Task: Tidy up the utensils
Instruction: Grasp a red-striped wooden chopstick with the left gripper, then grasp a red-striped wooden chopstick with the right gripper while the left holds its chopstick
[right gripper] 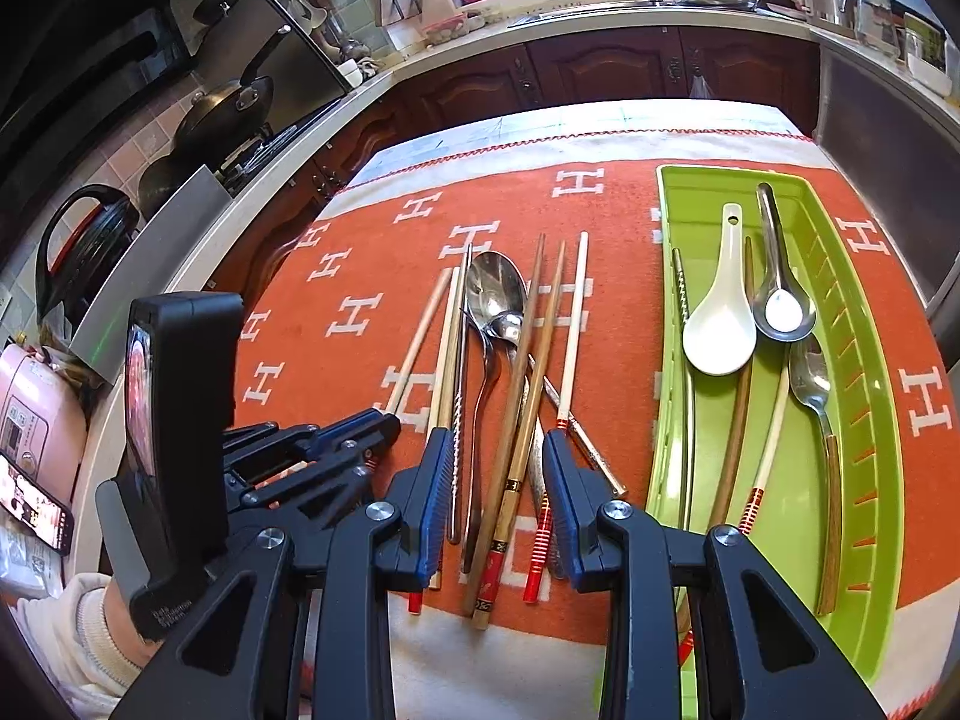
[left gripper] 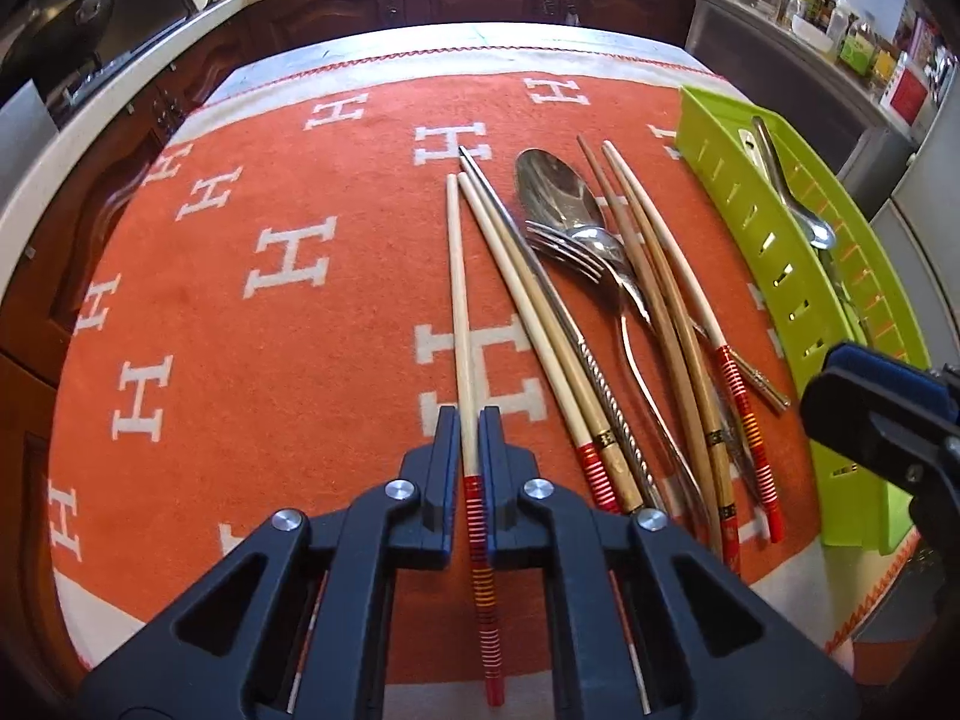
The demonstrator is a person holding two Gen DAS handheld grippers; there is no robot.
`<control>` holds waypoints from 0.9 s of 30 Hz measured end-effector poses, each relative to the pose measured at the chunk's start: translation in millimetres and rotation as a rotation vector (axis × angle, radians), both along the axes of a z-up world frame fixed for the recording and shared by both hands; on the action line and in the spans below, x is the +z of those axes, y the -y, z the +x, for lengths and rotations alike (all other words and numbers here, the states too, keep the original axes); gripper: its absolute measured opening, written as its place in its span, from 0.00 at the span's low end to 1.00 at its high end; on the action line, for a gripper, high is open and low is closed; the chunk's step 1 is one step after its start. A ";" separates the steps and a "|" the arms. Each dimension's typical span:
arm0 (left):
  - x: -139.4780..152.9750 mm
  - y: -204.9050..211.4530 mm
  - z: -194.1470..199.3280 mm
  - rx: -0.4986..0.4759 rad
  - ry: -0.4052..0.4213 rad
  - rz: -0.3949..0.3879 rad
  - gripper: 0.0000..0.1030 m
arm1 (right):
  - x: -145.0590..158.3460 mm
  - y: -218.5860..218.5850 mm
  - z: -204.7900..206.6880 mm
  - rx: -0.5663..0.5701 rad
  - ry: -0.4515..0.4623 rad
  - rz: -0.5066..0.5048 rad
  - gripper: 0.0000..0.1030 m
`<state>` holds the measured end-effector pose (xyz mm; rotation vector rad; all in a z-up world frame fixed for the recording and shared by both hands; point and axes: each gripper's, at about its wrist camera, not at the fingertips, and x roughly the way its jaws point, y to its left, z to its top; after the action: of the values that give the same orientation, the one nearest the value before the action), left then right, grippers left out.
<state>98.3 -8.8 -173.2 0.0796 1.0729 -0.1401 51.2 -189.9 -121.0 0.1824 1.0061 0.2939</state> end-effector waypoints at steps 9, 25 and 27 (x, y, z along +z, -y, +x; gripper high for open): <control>6.2 -35.9 -8.6 0.055 -0.014 -0.088 0.03 | -7.2 -24.8 3.5 0.070 -0.019 -0.010 0.30; 26.3 -75.5 -24.6 0.097 0.023 -0.164 0.03 | -39.1 -80.0 14.2 0.161 -0.082 -0.050 0.29; 24.2 -79.1 -22.4 0.101 0.020 -0.171 0.03 | -41.3 -84.4 15.8 0.164 -0.085 -0.055 0.29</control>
<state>75.8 70.4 -149.0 -0.1269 1.0388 -0.1396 67.0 -105.5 -162.2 0.0628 1.1150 0.4100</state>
